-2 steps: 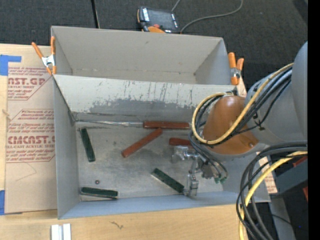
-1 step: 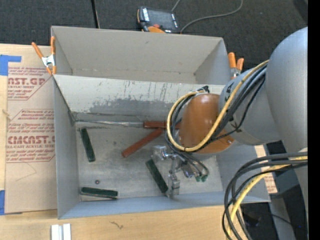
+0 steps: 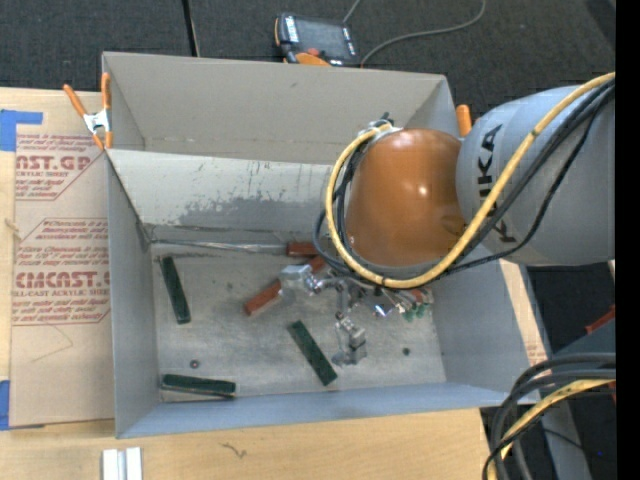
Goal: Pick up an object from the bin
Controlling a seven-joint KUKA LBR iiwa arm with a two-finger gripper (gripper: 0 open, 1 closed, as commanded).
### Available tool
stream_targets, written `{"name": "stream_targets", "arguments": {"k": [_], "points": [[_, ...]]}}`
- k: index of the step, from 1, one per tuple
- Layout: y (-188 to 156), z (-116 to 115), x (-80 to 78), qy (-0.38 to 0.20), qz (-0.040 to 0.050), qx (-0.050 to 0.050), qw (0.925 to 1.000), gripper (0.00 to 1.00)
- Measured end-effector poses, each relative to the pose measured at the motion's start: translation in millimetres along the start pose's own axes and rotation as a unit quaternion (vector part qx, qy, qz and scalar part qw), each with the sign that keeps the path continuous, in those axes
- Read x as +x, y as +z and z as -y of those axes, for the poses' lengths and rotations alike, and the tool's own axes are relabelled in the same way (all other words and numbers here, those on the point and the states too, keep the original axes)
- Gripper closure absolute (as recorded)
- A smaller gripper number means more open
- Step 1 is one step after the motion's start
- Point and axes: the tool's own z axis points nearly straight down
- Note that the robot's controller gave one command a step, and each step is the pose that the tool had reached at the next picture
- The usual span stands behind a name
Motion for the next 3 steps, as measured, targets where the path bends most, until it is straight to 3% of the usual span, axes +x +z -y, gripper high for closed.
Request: {"name": "stream_targets", "arguments": {"k": [1,2,3], "points": [[-142.1,14.3,-8.6,-0.207,0.0005,0.001,0.9783,0.0],[-73.8,25.9,-7.8,-0.156,-0.0039,-0.003,0.9877,0.0],[13.4,-22.1,-47.0,-0.218,-0.0036,-0.005,0.9758,0.0]]}}
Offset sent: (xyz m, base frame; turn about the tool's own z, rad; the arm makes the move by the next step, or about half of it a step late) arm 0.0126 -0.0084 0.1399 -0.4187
